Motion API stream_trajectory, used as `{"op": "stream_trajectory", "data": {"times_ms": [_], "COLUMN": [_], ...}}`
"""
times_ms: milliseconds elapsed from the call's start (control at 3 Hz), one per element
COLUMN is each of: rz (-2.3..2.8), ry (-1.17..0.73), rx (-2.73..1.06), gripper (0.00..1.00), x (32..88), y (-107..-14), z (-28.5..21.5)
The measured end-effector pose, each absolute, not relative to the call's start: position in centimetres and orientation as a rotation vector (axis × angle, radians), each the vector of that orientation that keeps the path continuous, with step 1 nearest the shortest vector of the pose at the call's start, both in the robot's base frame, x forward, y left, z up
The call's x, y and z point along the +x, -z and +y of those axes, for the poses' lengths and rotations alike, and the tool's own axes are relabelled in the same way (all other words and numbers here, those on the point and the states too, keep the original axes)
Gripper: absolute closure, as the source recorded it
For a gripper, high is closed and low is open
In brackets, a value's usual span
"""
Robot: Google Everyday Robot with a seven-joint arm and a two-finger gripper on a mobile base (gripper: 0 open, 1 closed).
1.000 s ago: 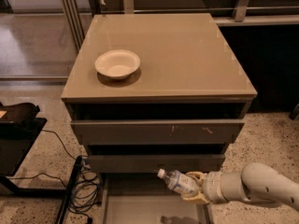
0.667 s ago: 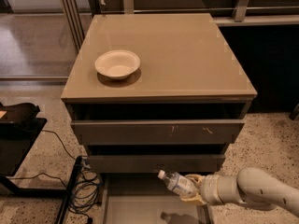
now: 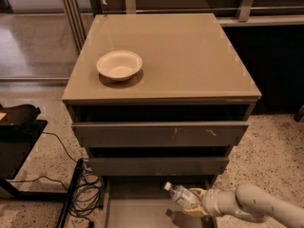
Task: Place blue plastic bottle into bottom drawer
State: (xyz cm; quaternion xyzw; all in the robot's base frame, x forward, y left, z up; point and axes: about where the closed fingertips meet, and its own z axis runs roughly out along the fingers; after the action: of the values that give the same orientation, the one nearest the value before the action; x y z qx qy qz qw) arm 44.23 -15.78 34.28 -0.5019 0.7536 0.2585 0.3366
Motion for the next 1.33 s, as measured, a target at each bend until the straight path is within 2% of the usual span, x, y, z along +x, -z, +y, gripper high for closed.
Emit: {"op": "stream_trajectory", "data": {"times_ms": [1333], "rz": [1.973], "ry": [-0.744], "rx": [-1.316], "gripper": [1.00], "x": [45.0], "y": [-17.9], "z": [-10.8]}}
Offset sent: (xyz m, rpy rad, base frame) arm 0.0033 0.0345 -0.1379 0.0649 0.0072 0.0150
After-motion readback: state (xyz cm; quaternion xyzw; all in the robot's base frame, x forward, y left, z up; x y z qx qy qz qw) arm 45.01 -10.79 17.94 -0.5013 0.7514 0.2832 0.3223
